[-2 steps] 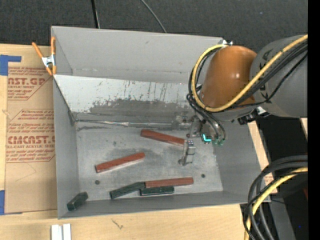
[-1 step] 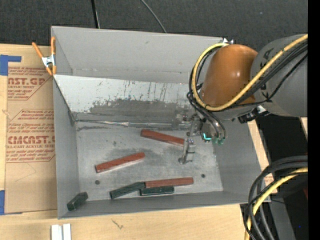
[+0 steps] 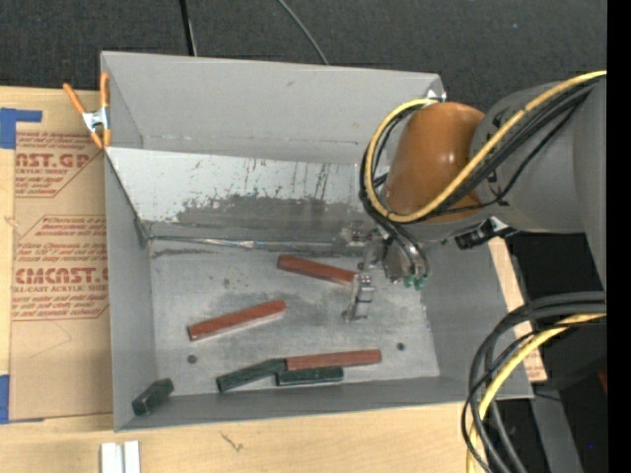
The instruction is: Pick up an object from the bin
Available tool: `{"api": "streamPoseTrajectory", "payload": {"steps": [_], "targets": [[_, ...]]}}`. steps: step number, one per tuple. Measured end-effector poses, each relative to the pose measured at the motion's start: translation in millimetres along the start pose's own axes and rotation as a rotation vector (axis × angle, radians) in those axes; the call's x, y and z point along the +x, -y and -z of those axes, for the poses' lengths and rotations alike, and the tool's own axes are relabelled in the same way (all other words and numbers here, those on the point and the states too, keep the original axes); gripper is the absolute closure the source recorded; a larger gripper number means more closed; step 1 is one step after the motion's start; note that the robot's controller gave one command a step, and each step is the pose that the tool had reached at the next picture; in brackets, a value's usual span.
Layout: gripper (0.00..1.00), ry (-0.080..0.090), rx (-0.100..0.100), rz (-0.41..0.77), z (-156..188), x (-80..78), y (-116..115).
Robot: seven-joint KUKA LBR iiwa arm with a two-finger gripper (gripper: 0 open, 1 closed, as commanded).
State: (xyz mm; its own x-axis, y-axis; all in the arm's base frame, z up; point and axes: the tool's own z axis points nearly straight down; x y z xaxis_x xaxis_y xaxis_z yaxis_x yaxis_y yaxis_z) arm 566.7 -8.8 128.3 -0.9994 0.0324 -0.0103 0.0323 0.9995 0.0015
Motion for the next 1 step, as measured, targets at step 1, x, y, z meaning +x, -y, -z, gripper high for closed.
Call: {"api": "streamPoseTrajectory", "payload": {"steps": [1], "targets": [[1.0, -0.008, 0.001, 0.031, -58.3, -8.4, 2.2]]}}
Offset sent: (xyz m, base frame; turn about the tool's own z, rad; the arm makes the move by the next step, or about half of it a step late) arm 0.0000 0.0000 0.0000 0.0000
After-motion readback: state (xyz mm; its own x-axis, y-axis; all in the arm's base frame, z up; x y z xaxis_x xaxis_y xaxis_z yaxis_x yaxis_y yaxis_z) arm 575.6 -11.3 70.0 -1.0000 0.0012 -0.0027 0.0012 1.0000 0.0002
